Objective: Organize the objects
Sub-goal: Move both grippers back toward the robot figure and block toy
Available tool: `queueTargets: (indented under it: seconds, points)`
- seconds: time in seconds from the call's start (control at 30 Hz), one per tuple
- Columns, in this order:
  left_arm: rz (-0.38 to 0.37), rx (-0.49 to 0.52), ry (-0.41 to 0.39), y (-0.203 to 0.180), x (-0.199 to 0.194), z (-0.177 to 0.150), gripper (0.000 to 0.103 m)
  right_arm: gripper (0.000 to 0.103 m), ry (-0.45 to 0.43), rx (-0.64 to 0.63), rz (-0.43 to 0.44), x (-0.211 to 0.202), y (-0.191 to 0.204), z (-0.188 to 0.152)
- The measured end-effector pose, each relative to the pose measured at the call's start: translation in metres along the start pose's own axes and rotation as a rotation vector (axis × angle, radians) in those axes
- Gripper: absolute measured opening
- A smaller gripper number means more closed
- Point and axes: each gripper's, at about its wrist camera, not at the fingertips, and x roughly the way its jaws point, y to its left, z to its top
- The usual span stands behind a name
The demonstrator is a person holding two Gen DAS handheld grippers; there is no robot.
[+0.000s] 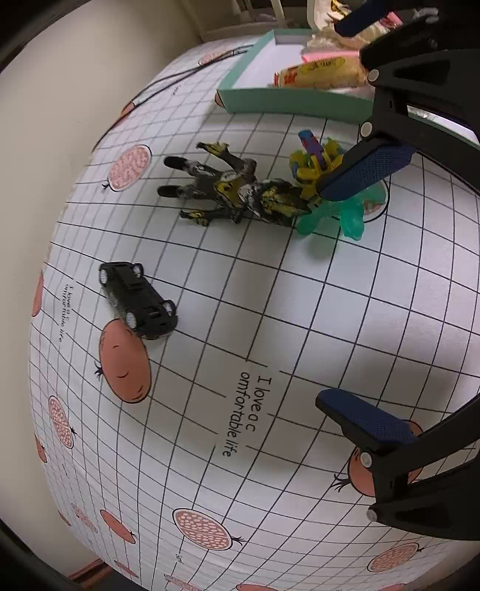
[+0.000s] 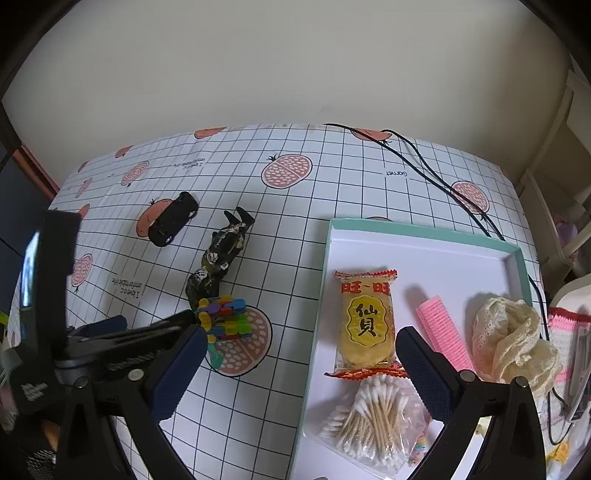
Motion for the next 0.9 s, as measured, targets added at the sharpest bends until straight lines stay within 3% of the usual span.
queueTargets:
  seconds: [0.27, 0.5, 0.9]
  points:
    - [0.054, 0.048, -0.013, -0.009, 0.004, -0.006, 0.102, 0.103, 0.001, -0.008, 0.000, 0.000, 0.002, 0.000]
    - [0.130, 0.040, -0.019, 0.006, 0.002, -0.006, 0.102, 0.103, -0.001, -0.024, 0.023, 0.005, 0.010, 0.000]
    - [0.187, 0.010, -0.038, 0.034, -0.005, -0.003, 0.101, 0.103, -0.020, -0.062, 0.073, 0.017, 0.033, -0.001]
